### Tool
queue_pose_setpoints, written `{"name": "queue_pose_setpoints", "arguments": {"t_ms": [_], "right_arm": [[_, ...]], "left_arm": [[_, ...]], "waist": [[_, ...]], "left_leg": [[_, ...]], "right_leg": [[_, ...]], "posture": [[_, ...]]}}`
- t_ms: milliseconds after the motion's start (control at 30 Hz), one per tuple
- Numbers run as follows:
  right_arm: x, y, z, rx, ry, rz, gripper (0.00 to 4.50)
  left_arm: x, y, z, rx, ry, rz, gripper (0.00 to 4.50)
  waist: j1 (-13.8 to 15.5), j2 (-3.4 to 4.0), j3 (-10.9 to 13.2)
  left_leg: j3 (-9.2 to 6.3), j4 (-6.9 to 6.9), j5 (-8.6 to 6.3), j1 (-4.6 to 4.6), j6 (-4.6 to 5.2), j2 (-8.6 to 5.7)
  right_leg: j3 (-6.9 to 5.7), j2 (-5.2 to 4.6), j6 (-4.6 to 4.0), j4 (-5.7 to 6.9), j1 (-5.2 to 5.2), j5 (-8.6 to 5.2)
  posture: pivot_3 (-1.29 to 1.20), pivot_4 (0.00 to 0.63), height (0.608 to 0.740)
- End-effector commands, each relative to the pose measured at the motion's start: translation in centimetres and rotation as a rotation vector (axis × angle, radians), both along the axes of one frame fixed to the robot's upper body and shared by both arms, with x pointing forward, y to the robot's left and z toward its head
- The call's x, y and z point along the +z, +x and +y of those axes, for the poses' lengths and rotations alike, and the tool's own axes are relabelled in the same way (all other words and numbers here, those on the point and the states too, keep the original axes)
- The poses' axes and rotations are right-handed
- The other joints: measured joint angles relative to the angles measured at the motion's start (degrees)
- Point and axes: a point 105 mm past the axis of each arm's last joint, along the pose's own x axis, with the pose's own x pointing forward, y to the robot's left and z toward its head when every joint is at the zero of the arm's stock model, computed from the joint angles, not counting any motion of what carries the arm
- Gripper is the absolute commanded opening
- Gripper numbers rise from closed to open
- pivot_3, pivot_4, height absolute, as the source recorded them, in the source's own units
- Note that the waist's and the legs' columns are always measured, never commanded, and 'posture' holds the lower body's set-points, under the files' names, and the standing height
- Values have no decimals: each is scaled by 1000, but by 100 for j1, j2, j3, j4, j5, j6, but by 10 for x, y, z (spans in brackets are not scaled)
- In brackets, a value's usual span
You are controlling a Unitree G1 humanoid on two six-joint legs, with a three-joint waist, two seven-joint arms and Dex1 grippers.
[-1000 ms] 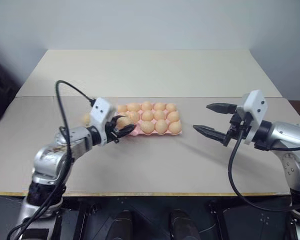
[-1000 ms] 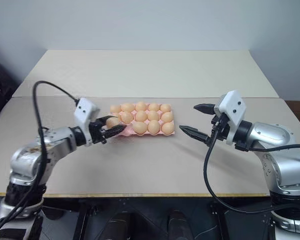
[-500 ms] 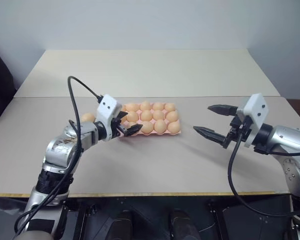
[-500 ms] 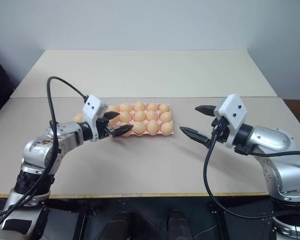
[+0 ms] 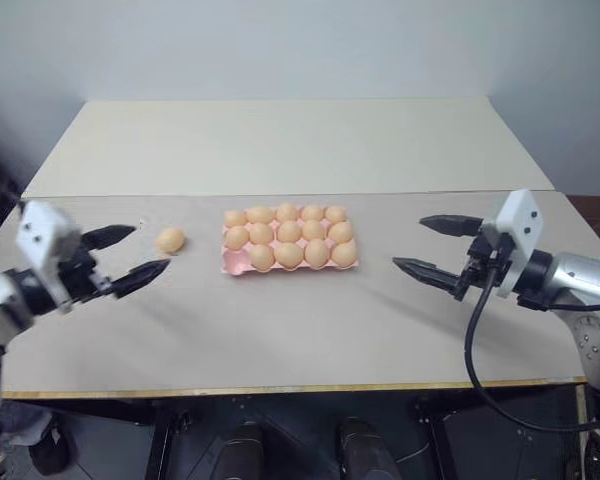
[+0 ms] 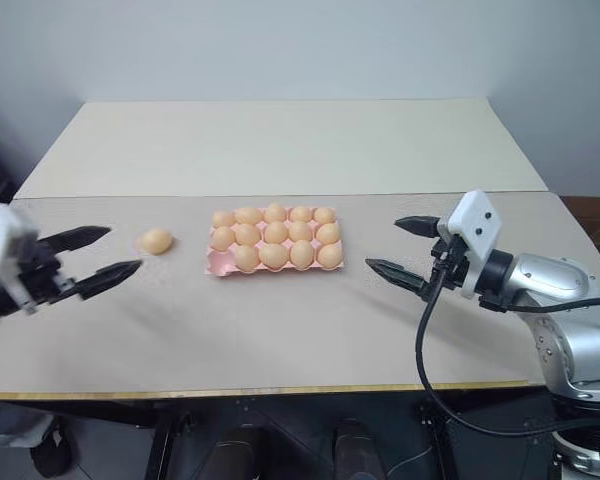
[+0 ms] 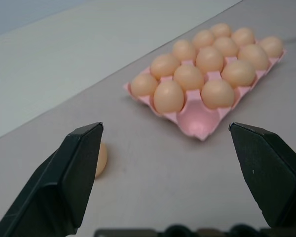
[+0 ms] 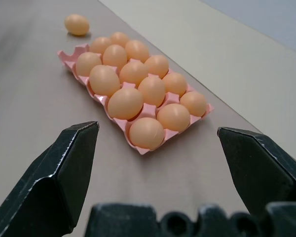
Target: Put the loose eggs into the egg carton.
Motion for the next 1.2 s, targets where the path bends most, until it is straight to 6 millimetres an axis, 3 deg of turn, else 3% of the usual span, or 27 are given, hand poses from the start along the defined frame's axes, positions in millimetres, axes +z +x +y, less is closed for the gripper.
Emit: {"name": "queue_pose_setpoints", "arguments": {"t_ms": [33,200,433,600,767,1200], "right_arm": [[9,-5,0,30,6,-47,4500],[11,-1,3,33,6,-55,4500],[14,0,9,46,16,-63,4500],[17,-1,14,52,27,-78,4500],[19,-1,18,46,37,-96,4500],[18,-3,21,41,47,-108,4500]], "left_arm": [[11,-16,-3,-35,13,-46,4461],[7,-12,-7,18,-3,-43,4461],[-1,48,14,345,-28,24,4461],[-4,83,-2,371,-63,47,4461],[-15,117,-4,479,-92,77,4461],[-58,160,-31,472,-113,183,4461]], "waist": [[11,0,0],[45,0,0],[99,-3,-2],[108,-7,-3],[86,-8,-4],[113,-10,-4]], "left_leg": [[0,0,0,1,0,-1],[0,1,0,3,0,-1],[-1,1,0,5,0,-4],[-1,1,0,-8,0,-4],[0,3,0,-7,0,-6],[-1,7,1,-11,-1,-11]], "right_leg": [[0,-2,0,0,2,0],[0,-3,0,1,4,0],[-1,-1,3,3,6,2],[-1,-1,3,1,-5,3],[0,-1,4,5,-6,3],[-1,-4,5,5,-8,4]], "posture": [[0,150,740],[0,150,740],[0,150,740],[0,150,740],[0,150,740],[0,150,740]]}}
